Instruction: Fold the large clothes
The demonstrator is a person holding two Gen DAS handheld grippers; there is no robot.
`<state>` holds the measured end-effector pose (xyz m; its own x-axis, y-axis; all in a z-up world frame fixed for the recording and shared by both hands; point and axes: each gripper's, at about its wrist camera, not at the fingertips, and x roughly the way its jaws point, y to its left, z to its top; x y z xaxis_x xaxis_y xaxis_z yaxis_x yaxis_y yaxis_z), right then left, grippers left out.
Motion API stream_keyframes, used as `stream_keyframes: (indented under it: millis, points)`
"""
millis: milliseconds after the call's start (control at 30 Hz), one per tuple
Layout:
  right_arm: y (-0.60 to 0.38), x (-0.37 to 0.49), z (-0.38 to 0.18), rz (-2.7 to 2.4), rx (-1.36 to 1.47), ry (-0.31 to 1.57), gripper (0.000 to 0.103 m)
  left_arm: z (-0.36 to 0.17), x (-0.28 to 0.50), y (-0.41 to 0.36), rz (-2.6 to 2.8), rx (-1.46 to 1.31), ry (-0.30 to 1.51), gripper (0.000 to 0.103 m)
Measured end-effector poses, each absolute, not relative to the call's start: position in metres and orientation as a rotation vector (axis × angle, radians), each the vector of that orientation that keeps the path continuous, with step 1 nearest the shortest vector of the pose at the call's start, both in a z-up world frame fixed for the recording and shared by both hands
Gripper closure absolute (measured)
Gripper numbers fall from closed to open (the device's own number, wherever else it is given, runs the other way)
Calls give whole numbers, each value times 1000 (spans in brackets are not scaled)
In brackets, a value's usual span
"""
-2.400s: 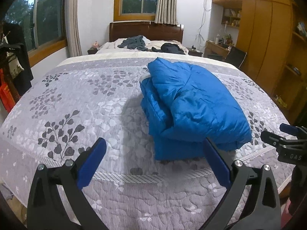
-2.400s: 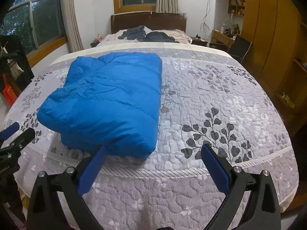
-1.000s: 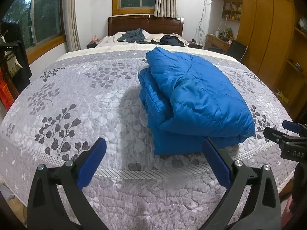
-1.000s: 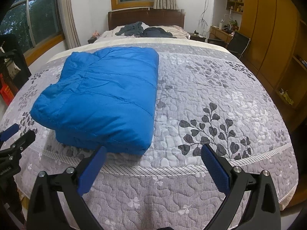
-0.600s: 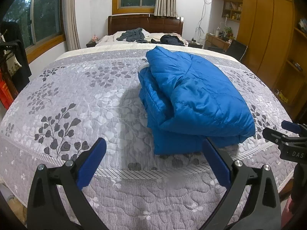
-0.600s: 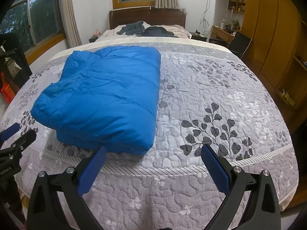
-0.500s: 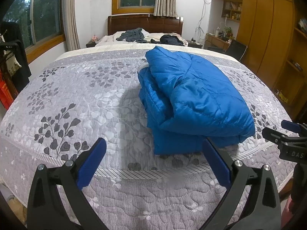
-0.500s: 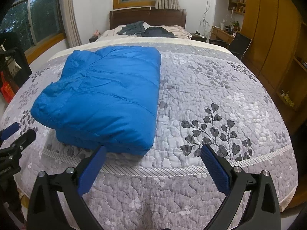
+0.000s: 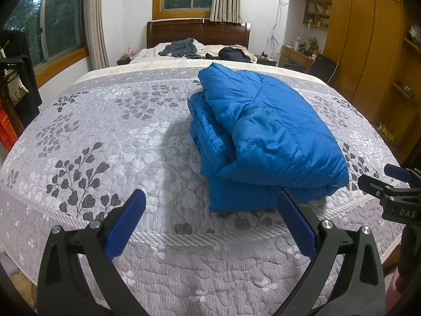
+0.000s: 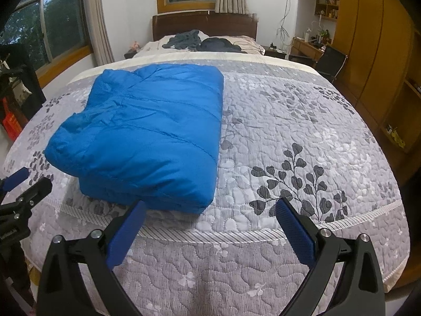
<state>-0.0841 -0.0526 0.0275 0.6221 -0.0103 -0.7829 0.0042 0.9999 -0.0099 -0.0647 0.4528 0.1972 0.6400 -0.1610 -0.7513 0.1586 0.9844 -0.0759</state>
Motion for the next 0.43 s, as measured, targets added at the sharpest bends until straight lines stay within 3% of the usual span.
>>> stream_keyframes:
  millis: [433]
  points:
    - [-53, -82, 26, -6, -4, 909, 4, 197, -66, 451, -184, -8, 858, 4]
